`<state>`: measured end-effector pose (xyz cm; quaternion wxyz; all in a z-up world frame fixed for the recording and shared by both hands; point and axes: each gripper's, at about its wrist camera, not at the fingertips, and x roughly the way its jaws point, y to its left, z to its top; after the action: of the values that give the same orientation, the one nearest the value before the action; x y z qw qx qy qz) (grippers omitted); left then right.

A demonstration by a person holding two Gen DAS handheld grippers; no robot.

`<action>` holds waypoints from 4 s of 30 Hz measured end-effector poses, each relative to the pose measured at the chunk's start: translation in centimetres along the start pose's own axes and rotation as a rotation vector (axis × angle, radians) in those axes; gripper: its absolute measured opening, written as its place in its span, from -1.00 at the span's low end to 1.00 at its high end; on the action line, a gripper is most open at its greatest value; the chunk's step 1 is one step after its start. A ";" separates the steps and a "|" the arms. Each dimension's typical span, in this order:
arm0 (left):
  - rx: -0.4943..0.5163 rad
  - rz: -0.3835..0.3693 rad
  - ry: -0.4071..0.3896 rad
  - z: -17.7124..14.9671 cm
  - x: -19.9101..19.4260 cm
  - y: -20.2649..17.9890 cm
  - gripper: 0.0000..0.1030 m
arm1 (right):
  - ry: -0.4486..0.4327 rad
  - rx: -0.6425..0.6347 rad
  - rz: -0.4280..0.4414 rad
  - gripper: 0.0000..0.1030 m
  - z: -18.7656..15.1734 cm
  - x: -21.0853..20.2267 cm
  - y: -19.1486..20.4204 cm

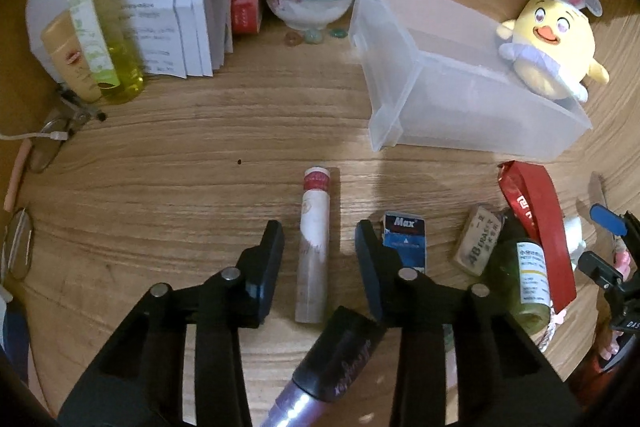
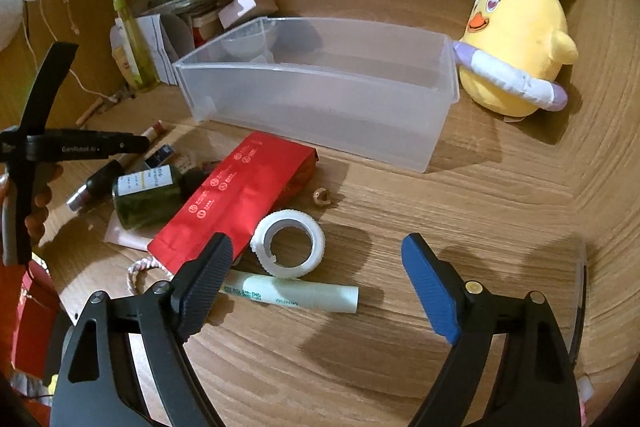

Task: Organize objects
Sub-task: 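Grasp the white lip balm tube with the left gripper while the right gripper grasps the white tape roll, then carry both items over the clear bin and open both grippers to drop them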

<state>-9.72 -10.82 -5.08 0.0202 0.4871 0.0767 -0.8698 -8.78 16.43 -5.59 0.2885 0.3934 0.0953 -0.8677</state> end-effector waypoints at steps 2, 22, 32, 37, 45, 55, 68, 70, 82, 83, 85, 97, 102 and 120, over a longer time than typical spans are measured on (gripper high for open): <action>0.004 0.004 -0.003 0.2 0.1 0.1 -0.31 | 0.009 0.002 0.006 0.64 0.1 0.3 0.1; 0.013 -0.002 -0.078 0.1 -0.7 0.1 -0.72 | 0.065 0.022 0.024 -0.28 0.7 2.3 -0.6; 0.016 0.029 -0.182 0.2 -3.3 -0.4 -0.72 | -0.004 0.033 -0.003 -0.29 1.3 0.7 -1.0; 0.006 0.023 -0.229 0.1 -5.1 -0.3 -0.72 | -0.046 0.044 -0.009 -0.29 2.1 -0.4 -1.4; 0.011 0.016 -0.298 0.3 -7.6 -1.4 -0.72 | -0.116 0.049 -0.018 -0.29 3.7 -2.0 -1.4; 0.023 -0.010 -0.365 1.7 -9.3 -3.3 -0.72 | -0.208 0.050 -0.025 -0.29 7.0 -3.5 -2.0; 0.060 -0.039 -0.428 5.0 -10.1 -6.7 -0.72 | -0.257 0.021 -0.042 -0.29 12.3 -3.3 -2.8; 0.062 -0.043 -0.430 5.6 -10.0 -7.1 -0.72 | -0.256 0.015 -0.043 -0.29 13.0 -3.1 -2.8; 0.071 -0.042 -0.400 8.5 -7.6 -8.5 -0.72 | -0.228 -0.022 -0.080 -0.29 15.0 -0.3 -2.3; 0.071 -0.040 -0.395 8.6 -7.3 -8.5 -0.72 | -0.220 -0.022 -0.078 -0.29 15.0 0.1 -2.3; 0.070 -0.033 -0.382 8.9 -6.6 -8.5 -0.72 | -0.202 -0.021 -0.077 -0.29 14.9 0.9 -2.5; 0.099 -0.004 -0.286 9.8 -1.7 -9.2 -0.72 | -0.105 -0.009 -0.070 -0.29 14.3 4.5 -3.4; 0.110 -0.013 -0.238 10.0 0.1 -9.5 -0.72 | -0.061 -0.013 -0.079 -0.29 14.1 5.8 -3.6; 0.144 -0.043 -0.147 10.2 3.4 -11.3 -0.72 | 0.023 -0.015 -0.086 -0.28 13.9 8.4 -3.7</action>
<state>-21.32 -1.12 -1.45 -0.0279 0.4205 0.0228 -0.9066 -24.02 10.42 -2.71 0.2528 0.3967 0.1221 -0.8740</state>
